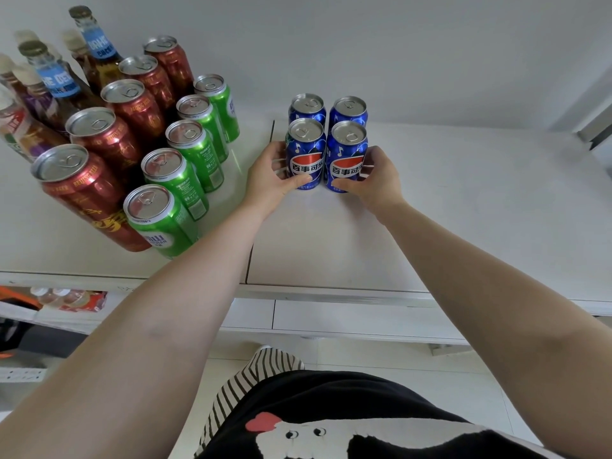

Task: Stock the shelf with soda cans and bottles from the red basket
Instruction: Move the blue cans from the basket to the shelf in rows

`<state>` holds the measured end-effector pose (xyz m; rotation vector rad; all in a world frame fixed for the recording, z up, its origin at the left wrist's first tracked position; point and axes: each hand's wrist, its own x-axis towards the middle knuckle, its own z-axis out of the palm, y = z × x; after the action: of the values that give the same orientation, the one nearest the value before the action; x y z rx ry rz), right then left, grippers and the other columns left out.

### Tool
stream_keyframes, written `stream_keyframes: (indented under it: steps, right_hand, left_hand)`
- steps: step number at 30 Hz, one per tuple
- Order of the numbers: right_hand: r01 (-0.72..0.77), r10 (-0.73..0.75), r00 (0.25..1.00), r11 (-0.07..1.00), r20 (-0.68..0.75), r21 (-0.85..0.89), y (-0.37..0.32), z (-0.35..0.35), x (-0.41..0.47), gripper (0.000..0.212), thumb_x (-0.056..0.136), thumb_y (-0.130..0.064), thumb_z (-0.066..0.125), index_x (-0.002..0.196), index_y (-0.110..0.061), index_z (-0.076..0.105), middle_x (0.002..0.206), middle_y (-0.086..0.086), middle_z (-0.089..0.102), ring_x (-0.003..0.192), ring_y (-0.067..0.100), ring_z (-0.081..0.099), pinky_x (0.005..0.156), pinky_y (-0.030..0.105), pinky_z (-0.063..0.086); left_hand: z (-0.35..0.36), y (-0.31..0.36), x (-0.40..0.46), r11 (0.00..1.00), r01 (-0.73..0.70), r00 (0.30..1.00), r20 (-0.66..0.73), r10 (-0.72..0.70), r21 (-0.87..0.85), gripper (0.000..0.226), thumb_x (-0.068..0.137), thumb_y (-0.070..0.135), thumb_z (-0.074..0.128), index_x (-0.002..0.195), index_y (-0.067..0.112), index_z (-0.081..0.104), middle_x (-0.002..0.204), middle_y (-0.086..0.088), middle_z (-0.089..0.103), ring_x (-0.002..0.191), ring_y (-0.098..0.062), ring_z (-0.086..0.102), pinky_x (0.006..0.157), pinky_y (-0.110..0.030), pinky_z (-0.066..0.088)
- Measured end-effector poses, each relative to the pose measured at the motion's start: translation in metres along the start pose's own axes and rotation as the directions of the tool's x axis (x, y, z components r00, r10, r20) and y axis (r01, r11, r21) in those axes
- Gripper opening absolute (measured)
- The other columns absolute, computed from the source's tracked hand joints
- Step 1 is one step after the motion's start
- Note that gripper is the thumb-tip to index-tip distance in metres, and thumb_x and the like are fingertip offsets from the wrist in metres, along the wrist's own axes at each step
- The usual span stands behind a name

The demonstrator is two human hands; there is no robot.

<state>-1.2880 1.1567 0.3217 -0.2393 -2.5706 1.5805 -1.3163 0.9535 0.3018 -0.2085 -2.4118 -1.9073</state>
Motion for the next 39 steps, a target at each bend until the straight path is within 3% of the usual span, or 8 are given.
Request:
stream_keyframes:
  steps: [7,13,18,24,27,30,32,39]
  right_hand:
    - [0.004,-0.004,1.000,1.000,-0.014,-0.028,-0.001,0.002,-0.008,0.076,0.064,-0.027,0.085,0.129,-0.016,0.048,0.121,-0.005,0.062,0.102,0.007,0.057,0.078,0.017,0.046]
    - [-0.050,0.048,0.997,0.998,-0.067,-0.026,0.004,-0.002,-0.037,0.085,0.067,-0.031,0.084,0.139,-0.015,0.041,0.130,0.004,0.056,0.116,0.015,0.053,0.096,0.029,0.045]
    - [-0.042,0.042,0.993,0.999,-0.109,-0.002,0.003,0.002,-0.076,0.073,0.074,-0.023,0.079,0.137,-0.014,0.043,0.133,0.003,0.054,0.119,0.015,0.052,0.096,0.024,0.042]
    - [0.185,-0.184,0.983,0.982,0.016,-0.044,-0.022,0.038,-0.146,0.059,0.078,-0.018,0.074,0.132,-0.011,0.049,0.129,0.004,0.057,0.115,0.016,0.054,0.100,0.027,0.042]
    - [0.342,-0.334,0.932,0.939,0.140,-0.037,-0.038,0.070,-0.193,0.052,0.078,-0.012,0.072,0.127,-0.011,0.055,0.123,0.005,0.058,0.110,0.015,0.055,0.097,0.023,0.042]
    - [0.409,-0.385,0.875,0.912,0.295,-0.020,-0.045,0.112,-0.249,0.048,0.079,-0.012,0.071,0.125,-0.012,0.057,0.122,0.003,0.059,0.110,0.016,0.056,0.097,0.027,0.044]
    - [0.453,-0.403,0.815,0.891,0.416,-0.024,-0.046,0.144,-0.292,0.046,0.080,-0.014,0.070,0.124,-0.014,0.057,0.123,0.001,0.058,0.111,0.018,0.056,0.096,0.030,0.044]
    - [0.680,-0.368,0.494,0.729,0.787,-0.086,-0.056,0.262,-0.465,0.054,0.082,-0.022,0.069,0.132,-0.017,0.051,0.132,0.004,0.053,0.121,0.021,0.051,0.102,0.034,0.041]
  left_hand:
    - [0.001,-0.001,-0.007,1.000,-0.014,1.000,0.014,0.013,0.009,0.072,0.066,0.010,0.084,0.129,0.011,0.048,0.117,0.009,0.059,0.098,0.017,0.057,0.081,-0.003,0.043]
    - [-0.007,0.001,-0.038,0.978,0.048,0.998,-0.036,-0.042,0.201,0.089,0.069,0.021,0.083,0.143,0.012,0.036,0.146,-0.009,0.045,0.131,-0.018,0.044,0.105,-0.027,0.034]
    - [-0.017,0.007,-0.085,0.958,0.059,0.993,-0.113,-0.028,0.279,0.076,0.073,0.020,0.080,0.138,0.009,0.043,0.140,-0.010,0.050,0.128,-0.020,0.048,0.104,-0.024,0.034]
    - [-0.051,0.019,-0.172,0.932,0.005,0.979,-0.191,0.069,0.362,0.057,0.078,0.013,0.073,0.130,0.005,0.051,0.131,-0.009,0.057,0.121,-0.020,0.053,0.098,-0.017,0.035]
    - [-0.083,0.012,-0.240,0.942,0.056,0.958,-0.282,0.042,0.330,0.050,0.081,0.010,0.070,0.128,0.008,0.054,0.126,-0.005,0.060,0.115,-0.016,0.055,0.092,-0.010,0.038]
    - [-0.125,-0.006,-0.320,0.914,0.171,0.928,-0.372,-0.024,0.368,0.048,0.080,0.009,0.070,0.126,0.006,0.055,0.121,-0.009,0.062,0.111,-0.023,0.058,0.094,-0.026,0.042]
    - [-0.156,-0.019,-0.377,0.876,0.273,0.903,-0.420,-0.091,0.397,0.051,0.082,0.012,0.069,0.129,0.007,0.053,0.126,-0.009,0.060,0.118,-0.024,0.055,0.098,-0.024,0.036]
    - [-0.250,-0.043,-0.610,0.696,0.600,0.759,-0.557,-0.338,0.394,0.060,0.086,0.025,0.065,0.141,0.022,0.043,0.142,-0.003,0.048,0.133,-0.023,0.041,0.106,-0.028,0.029]
